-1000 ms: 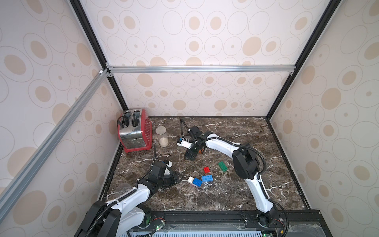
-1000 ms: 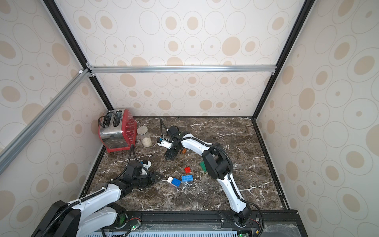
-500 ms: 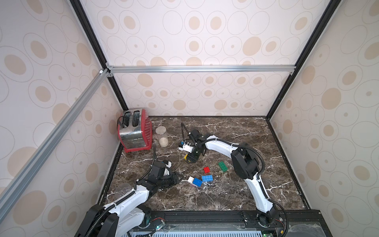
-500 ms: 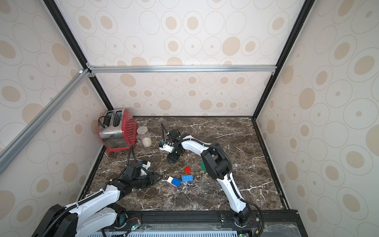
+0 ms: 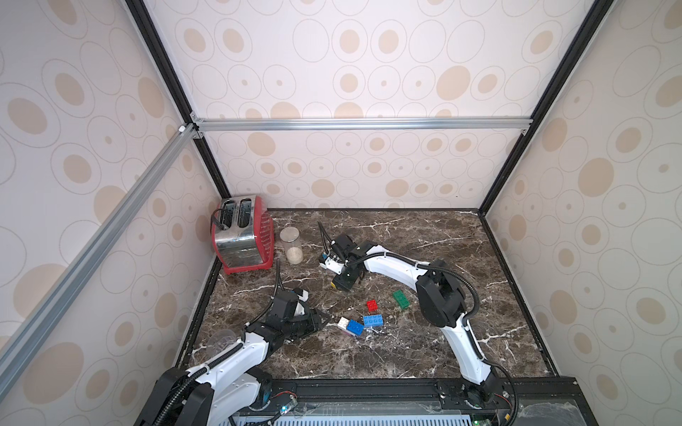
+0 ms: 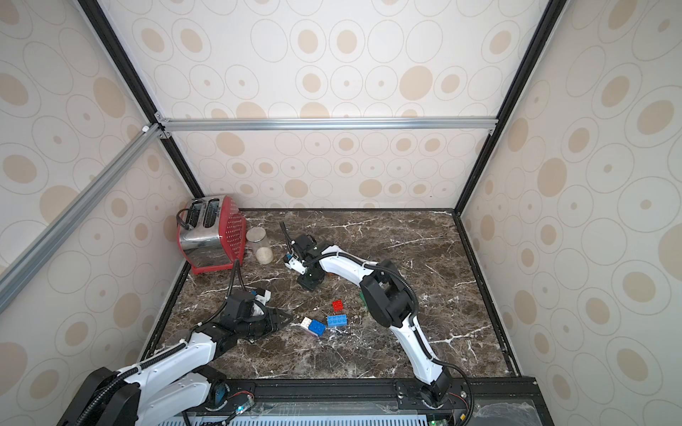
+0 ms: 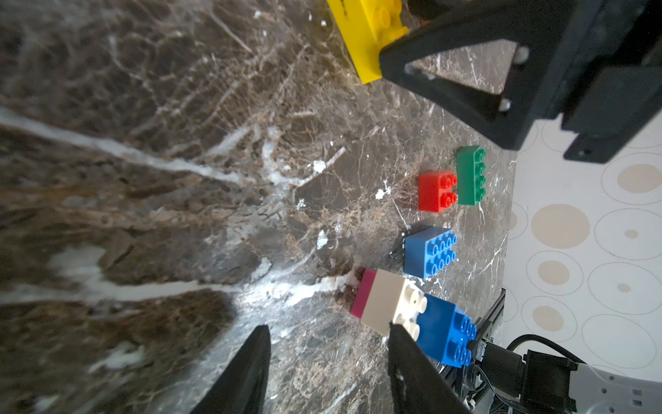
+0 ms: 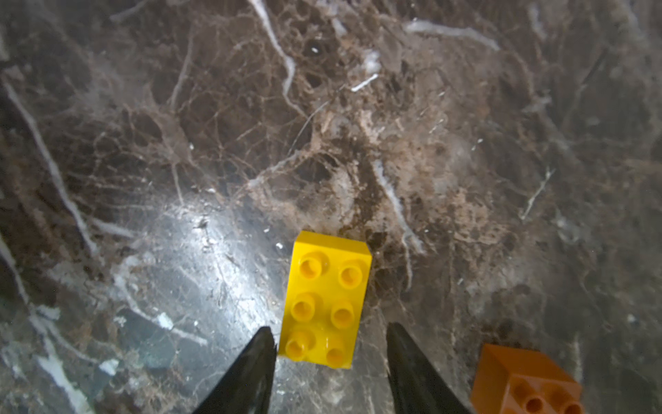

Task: Assemble a heart with lego
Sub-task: Pick up the lego brick from the center of the board.

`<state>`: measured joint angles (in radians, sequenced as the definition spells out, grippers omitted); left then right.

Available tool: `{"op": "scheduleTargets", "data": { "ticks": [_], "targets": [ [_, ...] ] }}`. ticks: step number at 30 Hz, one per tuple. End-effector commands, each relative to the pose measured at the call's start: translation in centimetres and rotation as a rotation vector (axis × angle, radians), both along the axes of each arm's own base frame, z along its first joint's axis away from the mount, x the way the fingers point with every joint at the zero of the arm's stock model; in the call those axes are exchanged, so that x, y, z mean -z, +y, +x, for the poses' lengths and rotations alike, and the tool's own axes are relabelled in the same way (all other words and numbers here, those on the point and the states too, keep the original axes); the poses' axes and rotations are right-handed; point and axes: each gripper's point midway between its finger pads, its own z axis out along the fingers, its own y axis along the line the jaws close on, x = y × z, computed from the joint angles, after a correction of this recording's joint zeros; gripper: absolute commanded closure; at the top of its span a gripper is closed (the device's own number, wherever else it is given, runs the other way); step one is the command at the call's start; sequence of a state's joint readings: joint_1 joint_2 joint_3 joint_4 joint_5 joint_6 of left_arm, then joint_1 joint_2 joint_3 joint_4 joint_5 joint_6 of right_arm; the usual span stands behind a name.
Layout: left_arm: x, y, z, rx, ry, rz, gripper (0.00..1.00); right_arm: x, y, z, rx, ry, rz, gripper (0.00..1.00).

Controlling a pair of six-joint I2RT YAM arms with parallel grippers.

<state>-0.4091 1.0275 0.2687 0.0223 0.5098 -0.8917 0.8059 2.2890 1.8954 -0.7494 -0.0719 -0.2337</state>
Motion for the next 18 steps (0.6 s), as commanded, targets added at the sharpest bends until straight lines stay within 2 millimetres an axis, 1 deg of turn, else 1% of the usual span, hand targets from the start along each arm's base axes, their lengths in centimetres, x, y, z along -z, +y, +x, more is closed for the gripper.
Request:
{"op": "scheduleTargets", "data": {
  "ticks": [1,7,12,16,18],
  "targets": [
    [-0.30,0.15,0.58,0.004,-0.025,0.015,0.47,1.50,-0.28,-0.62,0.039,0.008,-0.087,0.49],
    [-0.21,0.28,0.46,-0.002,-0.026,0.014,0.46,1.87,0.27,-0.78,0.049,0.024,-0.095,0.48],
    [-0.10,0.28,0.32,0.000,-0.023,0.014,0.47,1.73,0.50,-0.90,0.040,0.021,-0.097,0.53],
    [-0.11,0.25,0.37,0.000,-0.024,0.012,0.47,1.48,0.63,-0.86,0.045,0.020,-0.093,0.58],
    [-0.11,0.22,0.37,0.002,-0.025,0.011,0.47,1.65,0.67,-0.88,0.042,0.021,-0.096,0.59]
  ]
}}
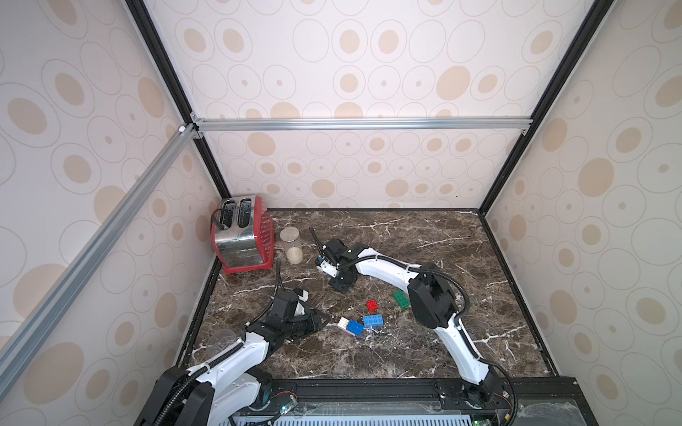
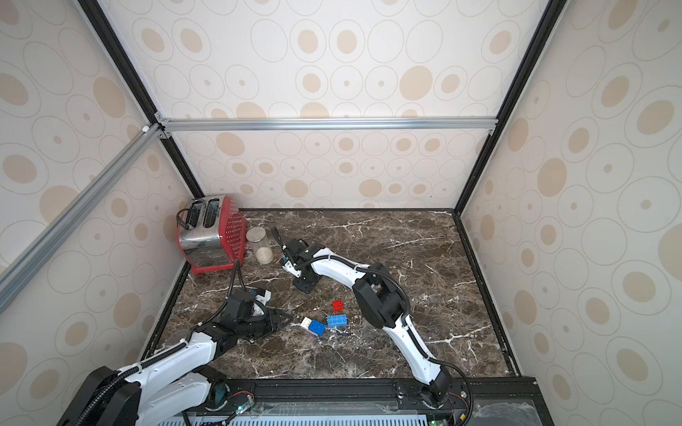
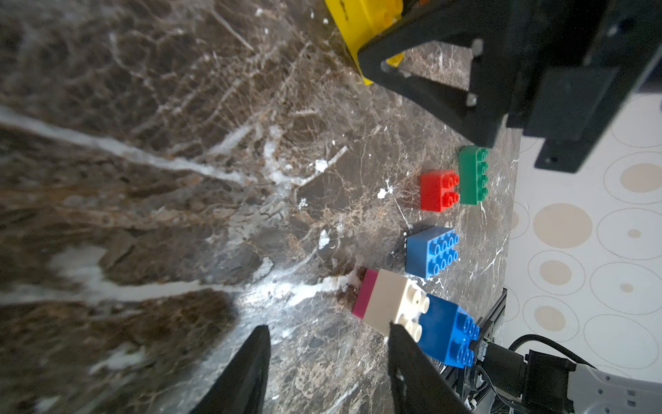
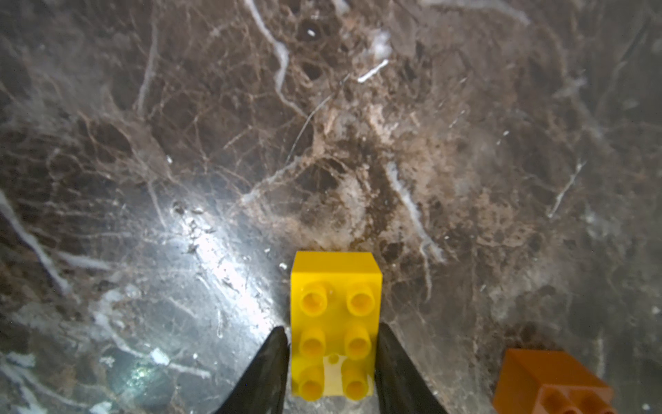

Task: Assemble a heart with lego
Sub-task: Pick up the lego brick from the center of the board.

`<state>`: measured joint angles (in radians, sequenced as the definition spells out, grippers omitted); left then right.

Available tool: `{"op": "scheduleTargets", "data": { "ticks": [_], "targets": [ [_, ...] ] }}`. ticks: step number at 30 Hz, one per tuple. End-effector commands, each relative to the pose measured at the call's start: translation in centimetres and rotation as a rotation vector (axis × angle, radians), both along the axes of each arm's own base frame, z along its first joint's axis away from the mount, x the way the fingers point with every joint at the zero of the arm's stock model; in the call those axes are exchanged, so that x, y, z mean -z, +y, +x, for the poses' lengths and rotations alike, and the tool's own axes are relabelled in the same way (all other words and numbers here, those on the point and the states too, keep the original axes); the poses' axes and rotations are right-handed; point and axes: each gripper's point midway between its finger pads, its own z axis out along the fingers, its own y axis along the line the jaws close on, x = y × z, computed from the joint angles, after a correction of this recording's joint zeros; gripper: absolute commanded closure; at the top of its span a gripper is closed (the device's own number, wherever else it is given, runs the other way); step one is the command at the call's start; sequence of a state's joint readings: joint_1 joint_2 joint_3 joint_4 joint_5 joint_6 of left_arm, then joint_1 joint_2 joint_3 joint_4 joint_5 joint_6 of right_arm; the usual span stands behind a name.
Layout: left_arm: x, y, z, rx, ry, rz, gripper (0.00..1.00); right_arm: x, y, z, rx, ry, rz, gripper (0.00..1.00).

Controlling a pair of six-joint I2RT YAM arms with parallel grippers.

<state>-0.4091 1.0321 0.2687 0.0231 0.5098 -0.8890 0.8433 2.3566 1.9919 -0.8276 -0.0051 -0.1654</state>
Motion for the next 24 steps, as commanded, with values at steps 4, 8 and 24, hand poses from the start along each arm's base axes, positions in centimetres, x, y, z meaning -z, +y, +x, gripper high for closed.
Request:
{"op": "scheduleTargets", "data": {
  "ticks": [4,8,24],
  "targets": [
    [-0.2,0.2,0.4,0.000,-0.027,0.008,0.47,1.3,-0.1,-0.6,-0.009,0.032,-0.038,0.60],
    [-0.3,0.2,0.4,-0.001,-0.031,0.007,0.46,1.1,-0.1,-0.7,-0.009,0.030,-0.031,0.65],
    [0.5,1.0,-0.1,-0.039,0.018,0.043,0.57,-5.8,-1.7,-4.1,0.036,0.043,0.067,0.76]
  ]
}}
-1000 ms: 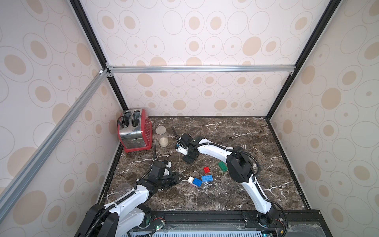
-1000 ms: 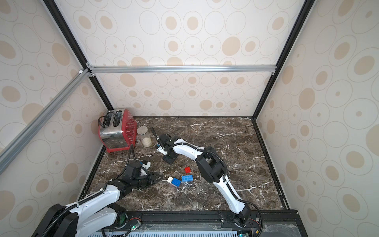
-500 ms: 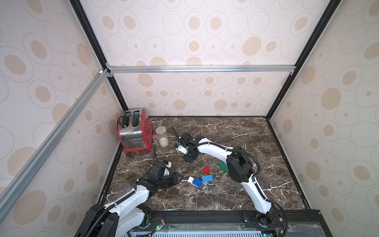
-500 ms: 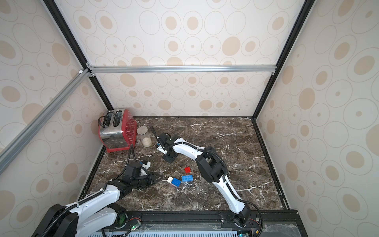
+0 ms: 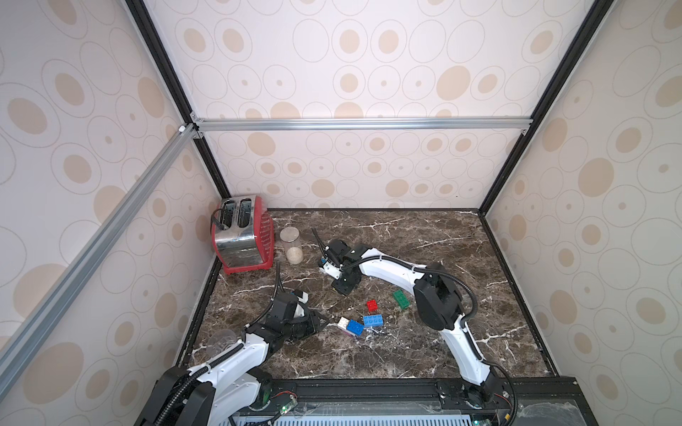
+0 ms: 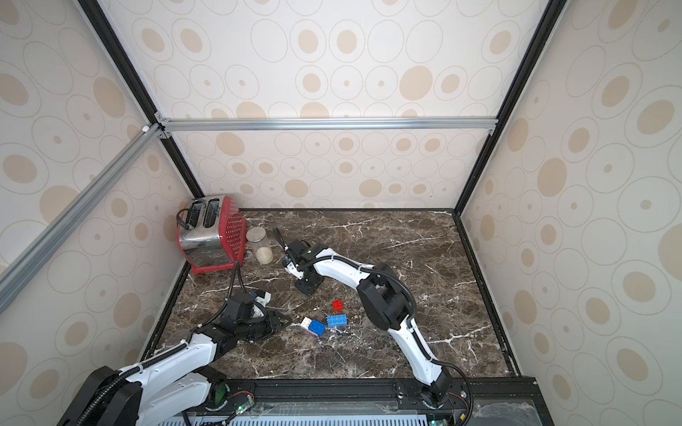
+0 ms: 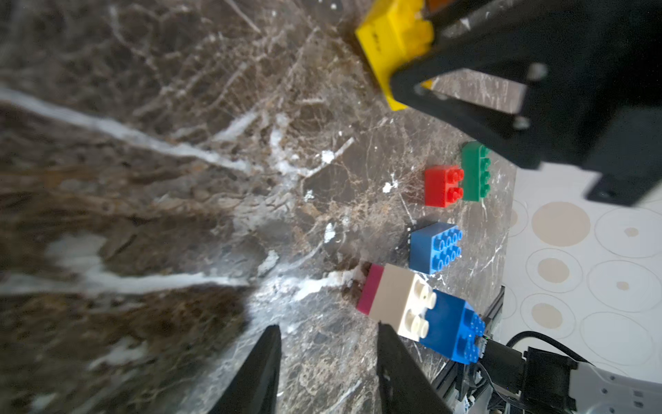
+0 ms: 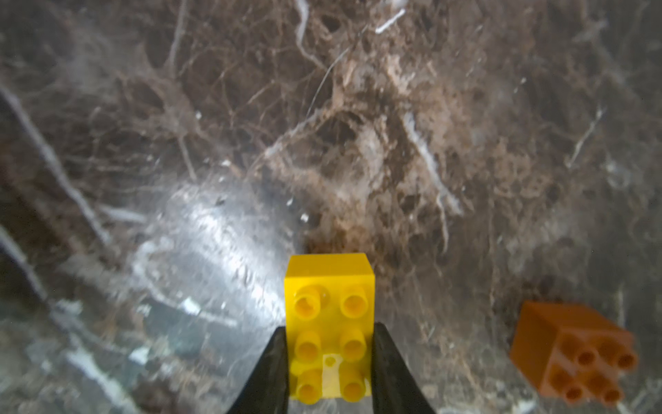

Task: Assemble a heart with lego
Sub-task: Pick up the lego brick from the center of the board, then assemble the lego brick with the lego brick.

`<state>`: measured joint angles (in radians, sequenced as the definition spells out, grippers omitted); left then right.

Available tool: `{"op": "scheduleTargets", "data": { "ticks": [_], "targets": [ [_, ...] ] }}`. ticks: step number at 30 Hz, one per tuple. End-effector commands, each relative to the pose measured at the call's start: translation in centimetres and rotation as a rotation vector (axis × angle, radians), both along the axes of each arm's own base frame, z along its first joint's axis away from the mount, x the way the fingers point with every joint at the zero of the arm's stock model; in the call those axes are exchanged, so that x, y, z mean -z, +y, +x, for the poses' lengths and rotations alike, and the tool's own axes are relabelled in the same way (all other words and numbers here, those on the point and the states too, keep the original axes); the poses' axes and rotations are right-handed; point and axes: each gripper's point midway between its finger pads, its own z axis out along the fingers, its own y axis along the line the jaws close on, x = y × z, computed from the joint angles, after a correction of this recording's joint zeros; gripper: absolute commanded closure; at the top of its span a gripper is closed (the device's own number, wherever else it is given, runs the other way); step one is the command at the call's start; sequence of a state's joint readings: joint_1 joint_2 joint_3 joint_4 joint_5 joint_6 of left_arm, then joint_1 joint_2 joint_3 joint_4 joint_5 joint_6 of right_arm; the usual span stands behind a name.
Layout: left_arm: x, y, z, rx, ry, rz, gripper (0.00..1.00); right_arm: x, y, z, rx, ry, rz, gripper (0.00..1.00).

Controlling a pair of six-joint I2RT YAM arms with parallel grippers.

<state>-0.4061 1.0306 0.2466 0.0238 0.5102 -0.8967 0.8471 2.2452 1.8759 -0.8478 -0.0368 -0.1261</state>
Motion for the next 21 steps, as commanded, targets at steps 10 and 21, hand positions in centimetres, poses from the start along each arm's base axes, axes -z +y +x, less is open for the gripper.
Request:
{"op": "scheduleTargets", "data": {
  "ticks": [10,21],
  "targets": [
    [0.4,1.8,0.6,-0.059,-0.004,0.089,0.56,-5.0,-0.7,-7.2,0.032,0.016,0.069,0.78],
    [0.4,1.7,0.4,-0.048,-0.018,0.078,0.56,-3.6,-0.2,-10.4,0.022,0.035,0.056,0.79]
  ]
}}
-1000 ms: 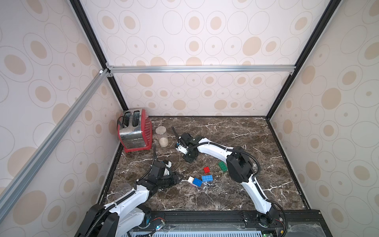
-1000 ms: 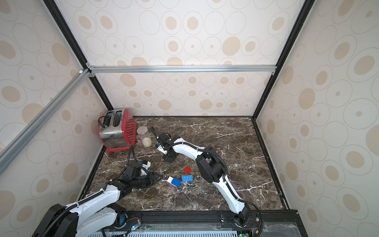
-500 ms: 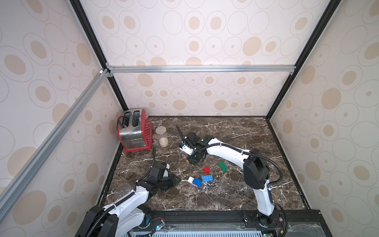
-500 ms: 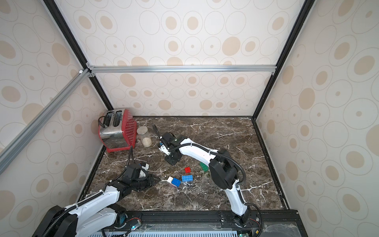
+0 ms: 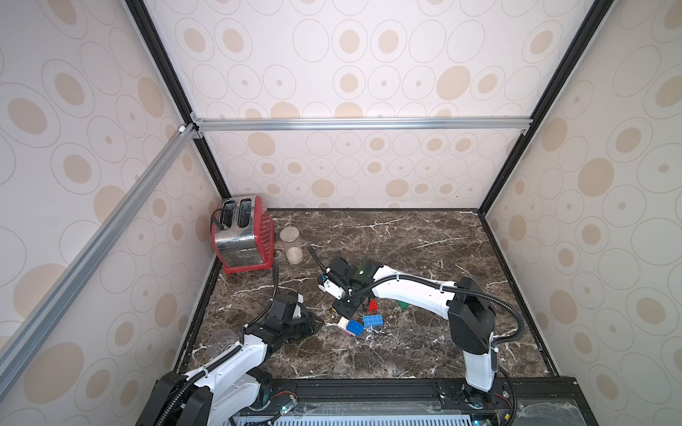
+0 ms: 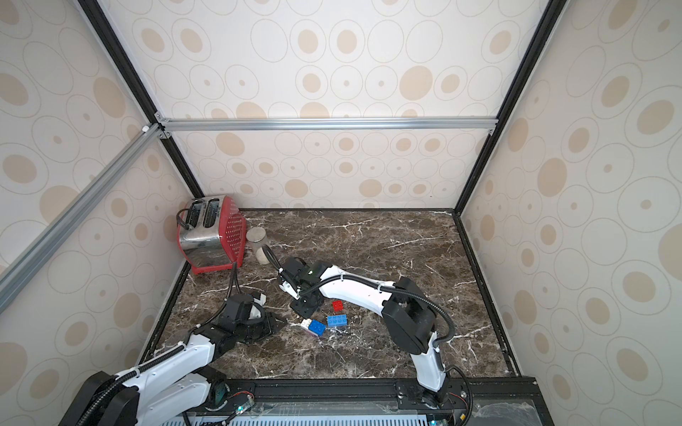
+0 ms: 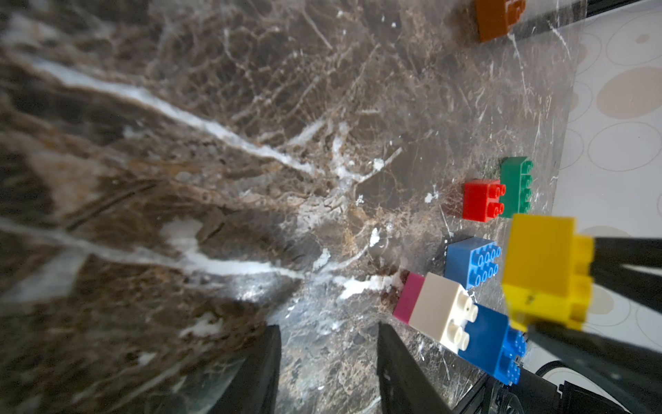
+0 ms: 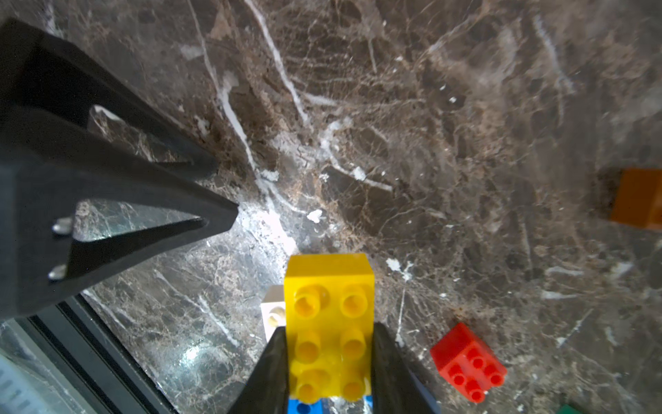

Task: Assemble a heart with lego
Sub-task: Assemble the lego brick with the lego brick.

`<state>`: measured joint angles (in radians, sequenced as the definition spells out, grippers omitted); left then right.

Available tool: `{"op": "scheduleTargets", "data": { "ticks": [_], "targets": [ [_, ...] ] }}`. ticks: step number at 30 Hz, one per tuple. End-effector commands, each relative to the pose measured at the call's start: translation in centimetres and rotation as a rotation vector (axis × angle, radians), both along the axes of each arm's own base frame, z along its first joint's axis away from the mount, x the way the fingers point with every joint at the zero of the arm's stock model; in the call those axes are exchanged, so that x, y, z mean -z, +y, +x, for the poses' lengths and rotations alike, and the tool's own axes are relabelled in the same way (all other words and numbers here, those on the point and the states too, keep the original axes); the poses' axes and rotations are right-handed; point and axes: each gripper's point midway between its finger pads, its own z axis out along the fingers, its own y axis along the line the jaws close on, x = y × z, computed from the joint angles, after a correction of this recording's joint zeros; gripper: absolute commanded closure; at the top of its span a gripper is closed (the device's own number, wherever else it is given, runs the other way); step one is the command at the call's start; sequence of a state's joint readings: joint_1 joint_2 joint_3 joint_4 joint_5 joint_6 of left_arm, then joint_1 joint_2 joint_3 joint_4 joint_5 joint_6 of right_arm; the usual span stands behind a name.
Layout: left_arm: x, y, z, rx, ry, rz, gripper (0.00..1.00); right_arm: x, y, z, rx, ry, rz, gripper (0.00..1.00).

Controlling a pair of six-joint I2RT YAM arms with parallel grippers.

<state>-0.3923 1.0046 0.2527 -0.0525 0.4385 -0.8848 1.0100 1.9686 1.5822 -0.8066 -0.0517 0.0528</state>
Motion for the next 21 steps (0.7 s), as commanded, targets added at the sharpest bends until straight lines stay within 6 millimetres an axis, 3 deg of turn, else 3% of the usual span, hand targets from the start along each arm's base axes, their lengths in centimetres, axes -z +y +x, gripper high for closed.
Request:
{"op": "scheduleTargets", "data": {
  "ticks": [1,21],
  "targets": [
    [-0.2,0.1,0.3,0.006,-0.027,0.005,0.56,0.0,-0.2,-0.6,0.016,-0.006,0.008,0.79],
    [0.1,0.0,0.2,0.010,-0.020,-0.003,0.55,0.4,-0.8,-2.4,0.024,-0.059,-0.050,0.81]
  ]
}}
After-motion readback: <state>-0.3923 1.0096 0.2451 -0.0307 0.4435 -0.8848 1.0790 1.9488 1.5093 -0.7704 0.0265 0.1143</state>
